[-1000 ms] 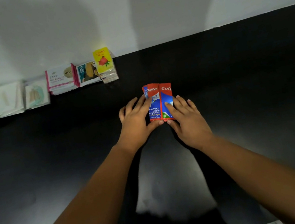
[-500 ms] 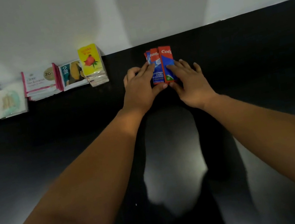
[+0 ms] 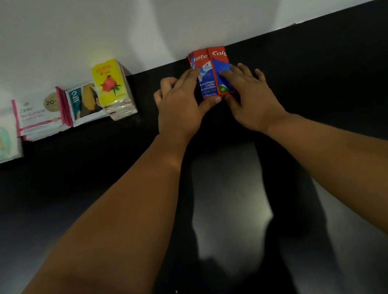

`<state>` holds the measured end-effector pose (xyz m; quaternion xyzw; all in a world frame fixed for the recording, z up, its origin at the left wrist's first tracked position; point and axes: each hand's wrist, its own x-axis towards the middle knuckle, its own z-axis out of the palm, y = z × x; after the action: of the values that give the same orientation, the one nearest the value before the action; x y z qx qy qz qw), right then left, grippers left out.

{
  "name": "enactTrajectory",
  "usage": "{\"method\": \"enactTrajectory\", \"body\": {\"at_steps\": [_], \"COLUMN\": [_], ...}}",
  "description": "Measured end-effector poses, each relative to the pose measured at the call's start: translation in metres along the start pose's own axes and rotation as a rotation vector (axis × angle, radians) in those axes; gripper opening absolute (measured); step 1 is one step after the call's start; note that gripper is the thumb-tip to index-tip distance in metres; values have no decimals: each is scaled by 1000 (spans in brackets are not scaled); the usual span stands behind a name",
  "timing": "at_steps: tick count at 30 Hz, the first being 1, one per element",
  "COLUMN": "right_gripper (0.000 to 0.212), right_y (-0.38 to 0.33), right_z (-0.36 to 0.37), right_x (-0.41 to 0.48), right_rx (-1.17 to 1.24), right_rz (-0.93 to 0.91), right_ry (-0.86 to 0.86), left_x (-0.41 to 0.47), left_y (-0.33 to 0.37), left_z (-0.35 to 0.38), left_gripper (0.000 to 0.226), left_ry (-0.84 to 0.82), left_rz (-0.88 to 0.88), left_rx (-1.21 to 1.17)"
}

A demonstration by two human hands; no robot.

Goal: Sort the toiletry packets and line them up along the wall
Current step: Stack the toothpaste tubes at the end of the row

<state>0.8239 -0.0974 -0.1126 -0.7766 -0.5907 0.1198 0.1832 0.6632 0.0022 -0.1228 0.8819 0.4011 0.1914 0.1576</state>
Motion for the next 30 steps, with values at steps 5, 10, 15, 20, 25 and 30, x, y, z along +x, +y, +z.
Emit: {"method": "enactTrajectory", "body": {"at_steps": [5,10,15,20,25,30], "right_gripper": [57,56,58,58,62,59], "right_y": [-2,-3,-3,-2,-11,-33], "right_z": [0,1,2,1,-6,-5], "right_x": [-1,0,-1,-2,-8,-24], "right_rx": [14,3,-40,-40,34,0], "right_rz": [-3,51,46,41,124,151], "right_ry": [21,48,36,3,-1,152], "left_x": [0,5,5,0,-33,-73], "left_y": [1,7,7,11,15,10], "left_z": [1,2,2,-5,-15,-42], "left_gripper": [78,80,79,82,82,64], "left_ry": [7,-15,-20,-31,-17,6], "left_rz": [12,5,-2,-19,-99,-242], "left_rx": [14,26,39,-10,-134,-294]}}
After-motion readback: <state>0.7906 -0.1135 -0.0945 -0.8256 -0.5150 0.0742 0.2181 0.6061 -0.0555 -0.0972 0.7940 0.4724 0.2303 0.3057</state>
